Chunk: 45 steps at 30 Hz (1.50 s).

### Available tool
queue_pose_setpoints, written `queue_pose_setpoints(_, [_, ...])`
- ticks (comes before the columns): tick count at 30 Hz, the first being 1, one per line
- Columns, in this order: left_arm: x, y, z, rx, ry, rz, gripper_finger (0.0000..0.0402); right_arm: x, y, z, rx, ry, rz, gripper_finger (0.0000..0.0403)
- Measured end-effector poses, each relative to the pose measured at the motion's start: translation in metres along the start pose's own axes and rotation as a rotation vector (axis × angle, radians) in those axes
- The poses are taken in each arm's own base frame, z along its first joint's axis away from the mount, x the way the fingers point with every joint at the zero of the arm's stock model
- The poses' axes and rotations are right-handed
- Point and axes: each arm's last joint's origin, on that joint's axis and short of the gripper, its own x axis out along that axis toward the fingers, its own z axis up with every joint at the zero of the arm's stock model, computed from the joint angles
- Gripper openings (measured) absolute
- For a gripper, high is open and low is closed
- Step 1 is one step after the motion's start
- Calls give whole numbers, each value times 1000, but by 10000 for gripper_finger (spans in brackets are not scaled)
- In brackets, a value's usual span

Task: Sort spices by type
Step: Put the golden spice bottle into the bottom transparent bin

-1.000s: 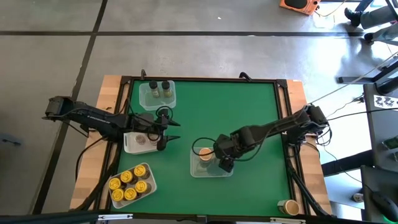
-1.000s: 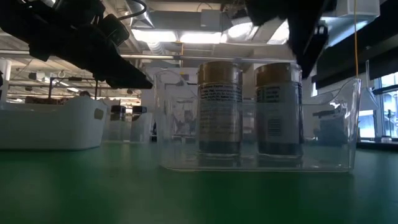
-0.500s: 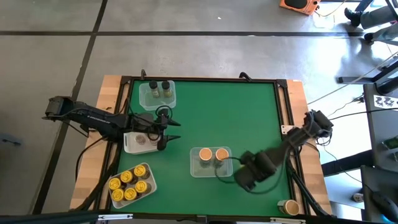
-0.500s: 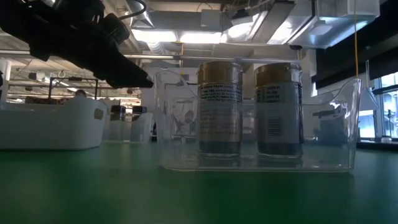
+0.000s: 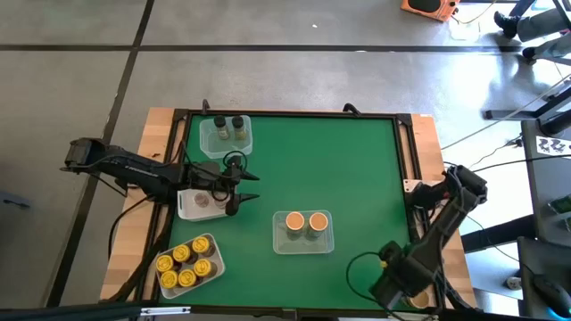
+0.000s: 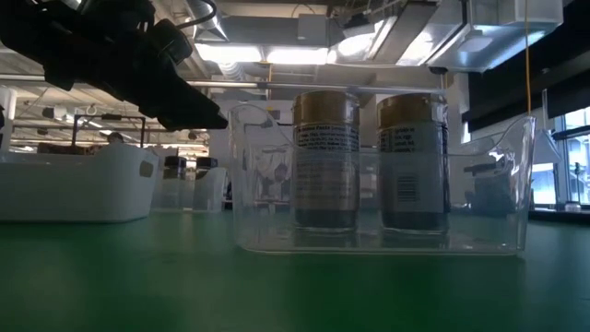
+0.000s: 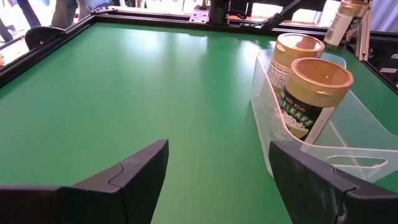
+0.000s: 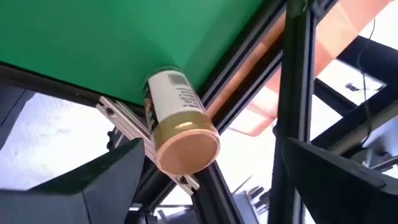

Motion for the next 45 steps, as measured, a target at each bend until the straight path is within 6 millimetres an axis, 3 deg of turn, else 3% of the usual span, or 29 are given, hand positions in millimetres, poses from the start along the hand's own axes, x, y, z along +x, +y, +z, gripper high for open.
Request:
queue_pose_setpoints(5, [0,0,0,0,0,0,276,14,3,-13,52,-69,66,381])
queue_pose_setpoints(9, [0,0,0,2,0,0,276,23,6,-21,101,-6,87,381])
queue_pose_setpoints(23, [0,-6,0,33,1,-25,276,38,-3,-46,272,-8,71,381])
queue_pose_setpoints(45, [0,-6,0,10,1,-25,276,73,27,-38,281,-41,-21,381])
